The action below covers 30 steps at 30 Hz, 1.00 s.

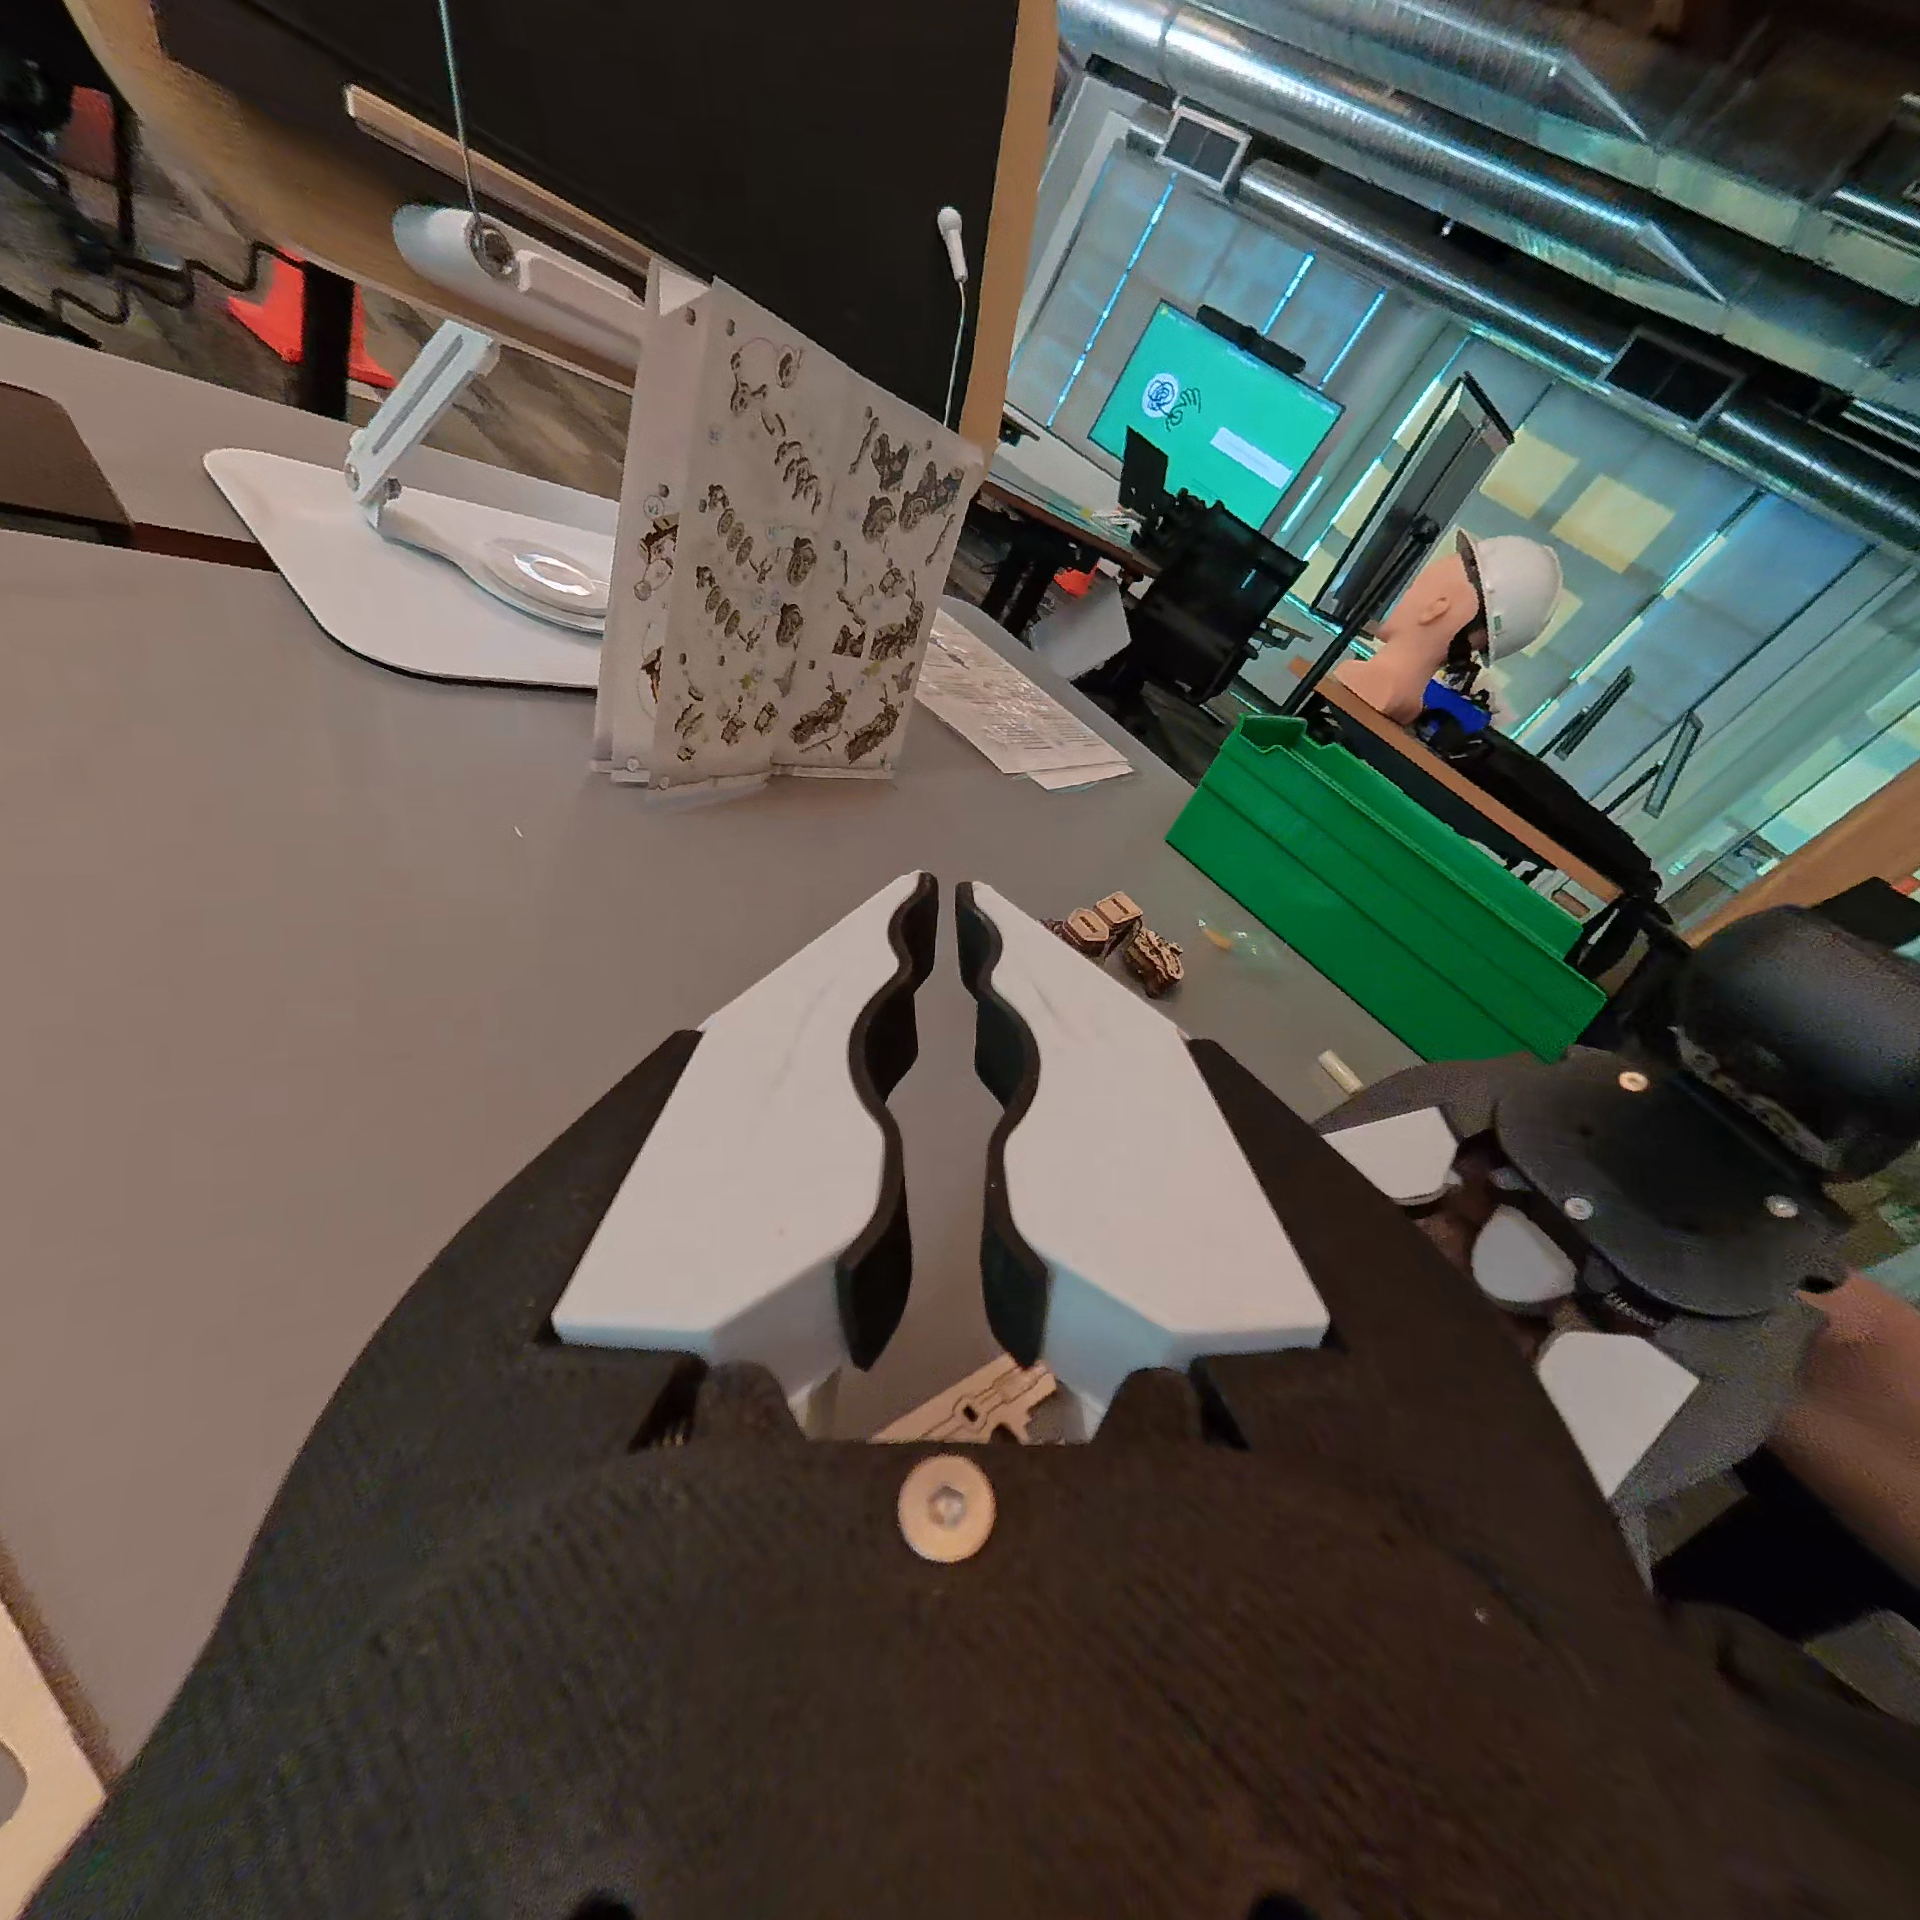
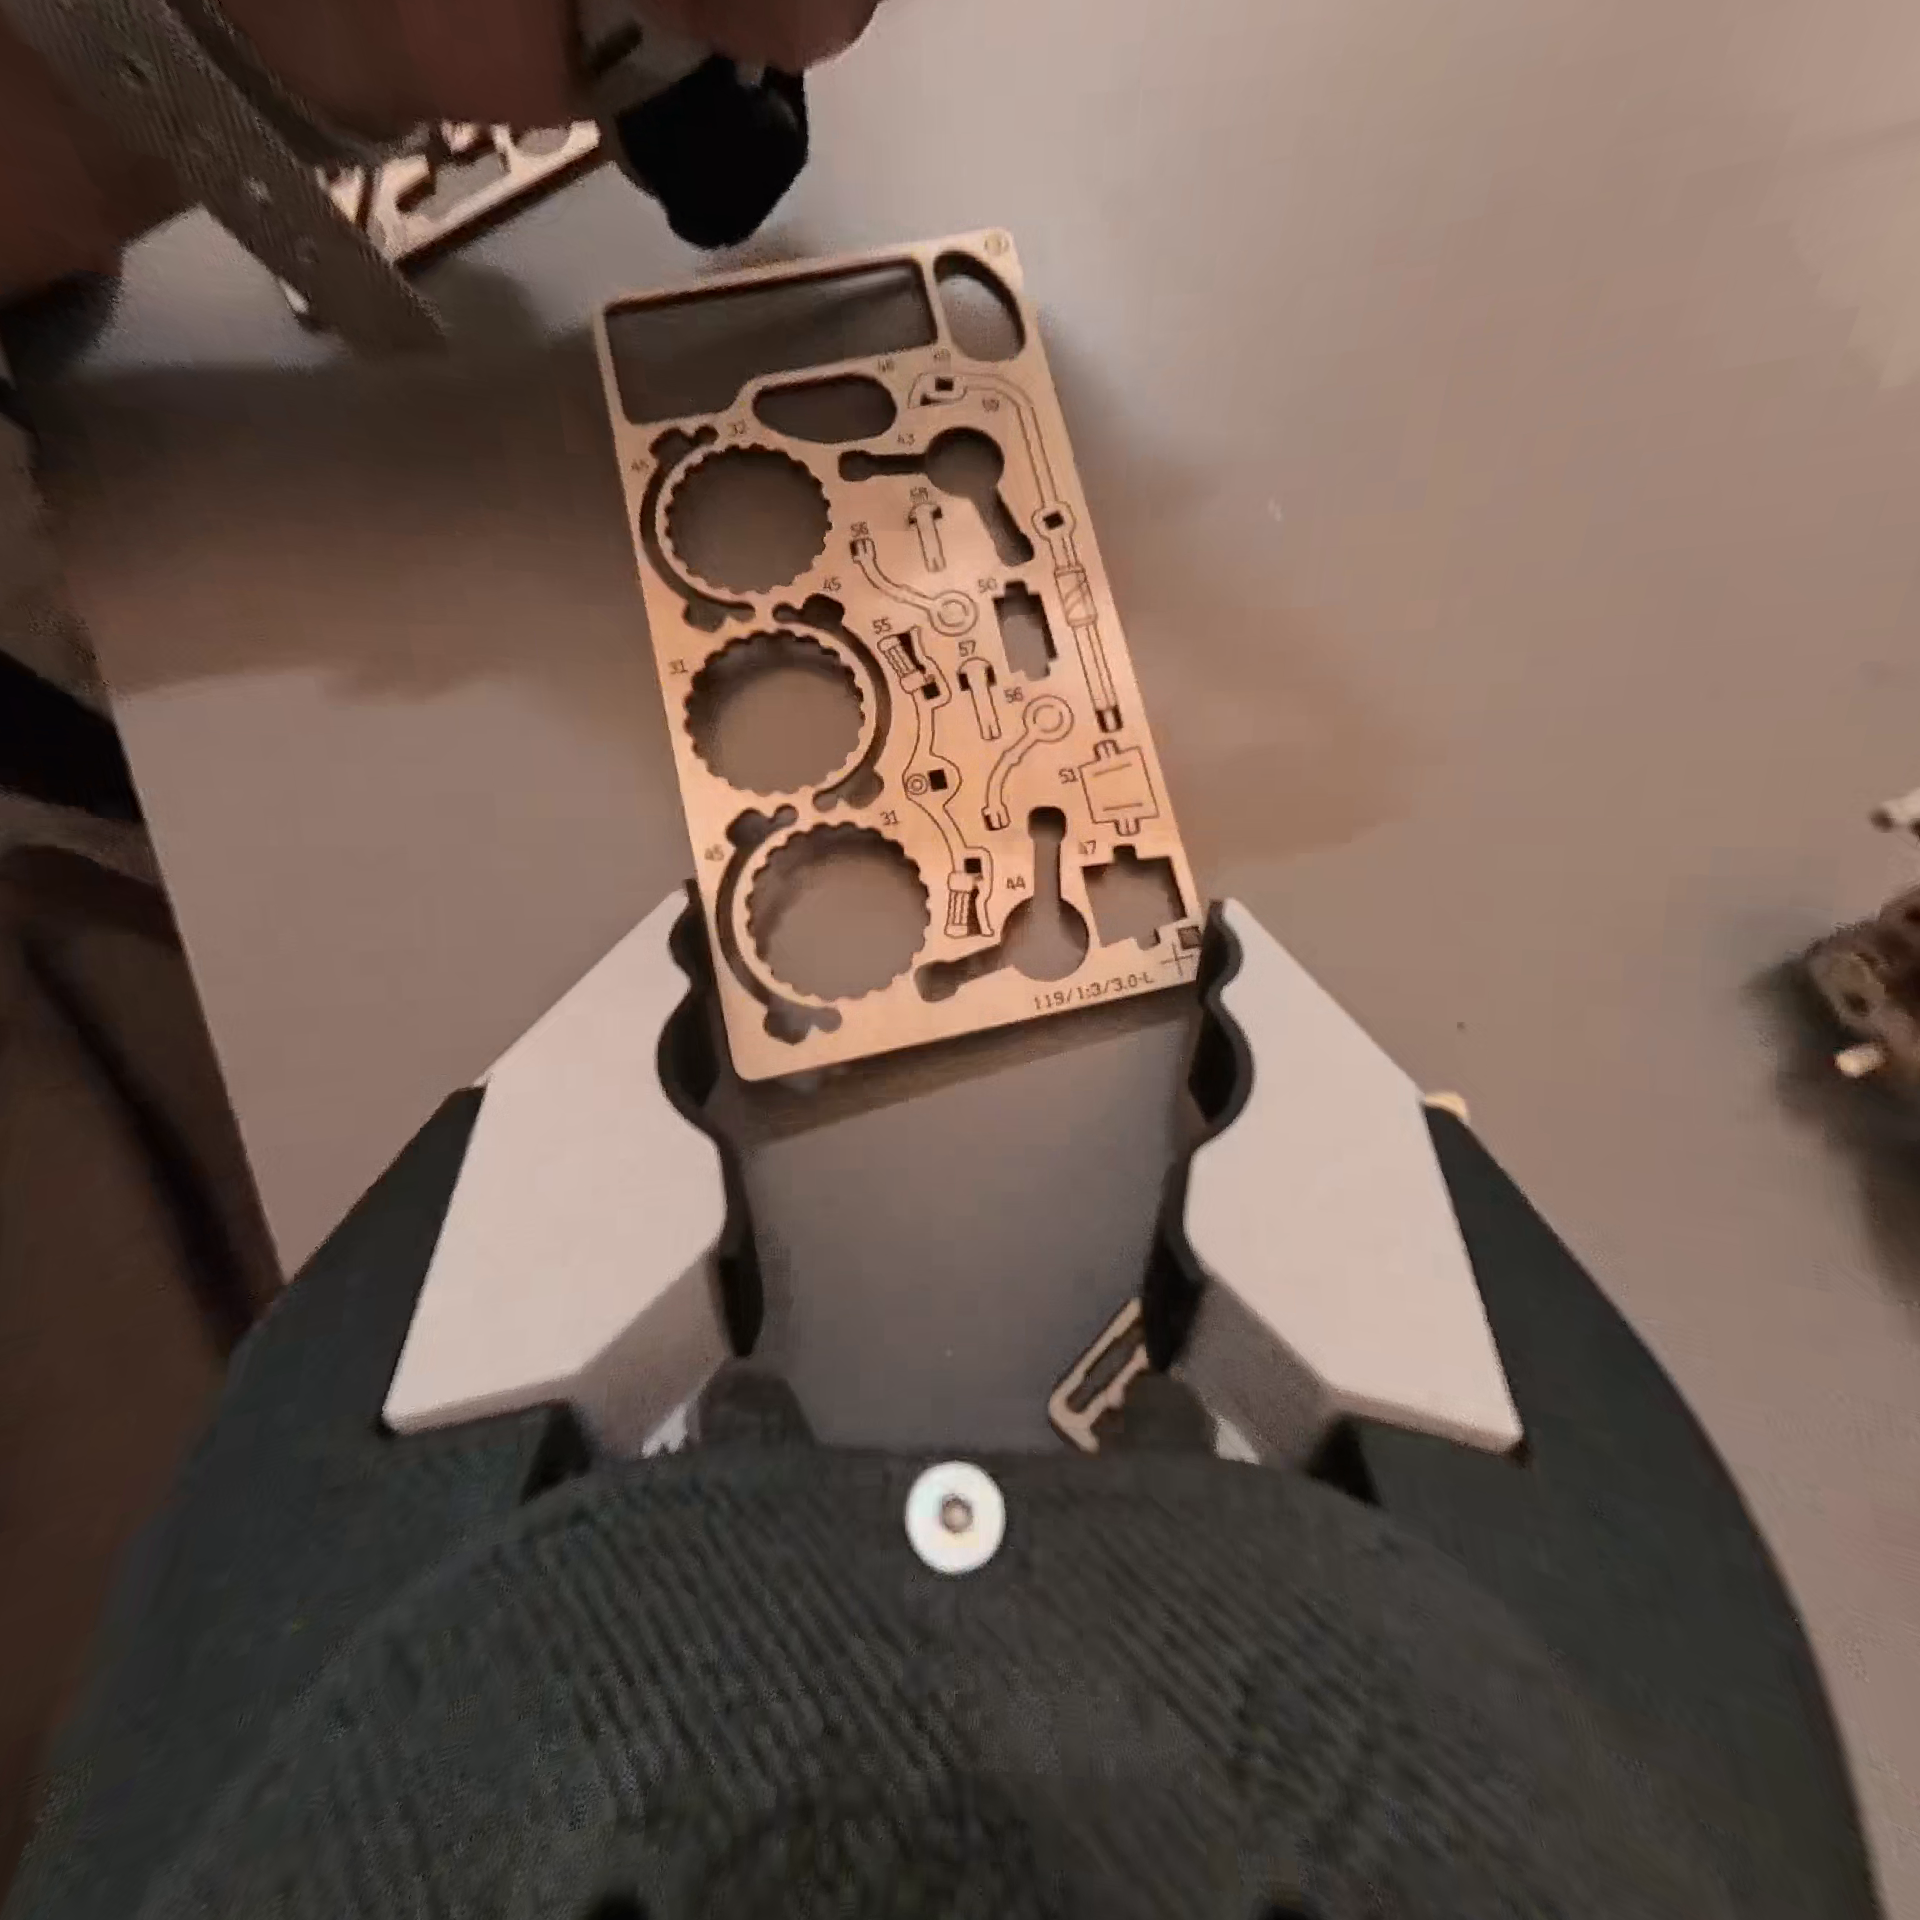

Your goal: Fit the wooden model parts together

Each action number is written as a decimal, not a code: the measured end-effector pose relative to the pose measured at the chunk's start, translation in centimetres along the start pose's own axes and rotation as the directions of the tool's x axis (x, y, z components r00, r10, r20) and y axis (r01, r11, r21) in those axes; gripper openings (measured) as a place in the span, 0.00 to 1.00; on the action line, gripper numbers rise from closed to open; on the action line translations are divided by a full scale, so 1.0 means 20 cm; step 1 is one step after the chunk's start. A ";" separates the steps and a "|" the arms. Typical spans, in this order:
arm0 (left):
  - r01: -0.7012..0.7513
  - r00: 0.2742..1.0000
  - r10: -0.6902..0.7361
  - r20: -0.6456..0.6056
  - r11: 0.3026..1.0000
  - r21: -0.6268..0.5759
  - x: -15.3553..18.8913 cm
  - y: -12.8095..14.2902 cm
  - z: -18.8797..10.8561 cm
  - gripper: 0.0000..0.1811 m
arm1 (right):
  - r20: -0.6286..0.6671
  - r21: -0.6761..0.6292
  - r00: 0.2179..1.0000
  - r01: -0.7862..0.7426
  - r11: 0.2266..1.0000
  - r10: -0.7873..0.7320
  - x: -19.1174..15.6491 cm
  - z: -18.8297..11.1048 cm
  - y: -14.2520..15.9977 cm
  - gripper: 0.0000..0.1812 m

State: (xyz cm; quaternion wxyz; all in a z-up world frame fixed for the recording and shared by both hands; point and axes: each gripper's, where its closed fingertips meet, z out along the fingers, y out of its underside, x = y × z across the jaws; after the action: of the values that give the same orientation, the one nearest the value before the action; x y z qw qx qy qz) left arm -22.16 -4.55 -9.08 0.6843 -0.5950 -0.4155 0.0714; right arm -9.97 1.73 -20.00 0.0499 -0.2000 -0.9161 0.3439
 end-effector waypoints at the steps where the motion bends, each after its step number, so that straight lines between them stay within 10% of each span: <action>1: -0.009 1.000 0.009 0.013 1.000 0.010 0.00 -0.01 0.00 0.01 | -0.019 0.025 1.000 -0.020 0.999 0.021 0.02 -0.02 -0.01 0.51; 11: 0.059 0.964 -0.097 0.248 0.986 0.156 -0.22 -0.12 -0.11 0.23 | -0.093 0.237 0.979 -0.156 0.959 0.183 0.22 -0.17 -0.10 0.51; 16: 0.025 0.964 -0.071 -0.258 0.984 -0.178 0.18 0.08 0.00 0.24 | -0.109 0.230 0.974 -0.171 0.958 0.200 0.25 -0.16 -0.08 0.51; 21: -0.456 0.887 0.317 -0.337 0.724 -0.518 0.19 0.48 -0.14 0.24 | -0.071 0.291 0.967 -0.213 0.933 0.243 0.27 -0.19 -0.10 0.36; 23: -0.546 0.837 0.423 -0.347 0.667 -0.506 0.19 0.53 -0.13 0.20 | -0.012 0.301 0.964 -0.250 0.920 0.265 0.26 -0.20 -0.12 0.21; 30: -0.679 0.718 0.640 -0.275 0.558 -0.477 0.20 0.57 0.02 0.16 | -0.047 0.295 0.964 -0.237 0.925 0.262 0.30 -0.20 -0.10 0.24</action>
State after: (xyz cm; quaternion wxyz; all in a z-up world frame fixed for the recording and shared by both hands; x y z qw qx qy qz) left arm -15.33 1.34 -17.20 0.4214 -0.8777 -0.1405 0.1796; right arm -15.14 5.19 -15.91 0.0733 -0.3202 -0.8205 0.4678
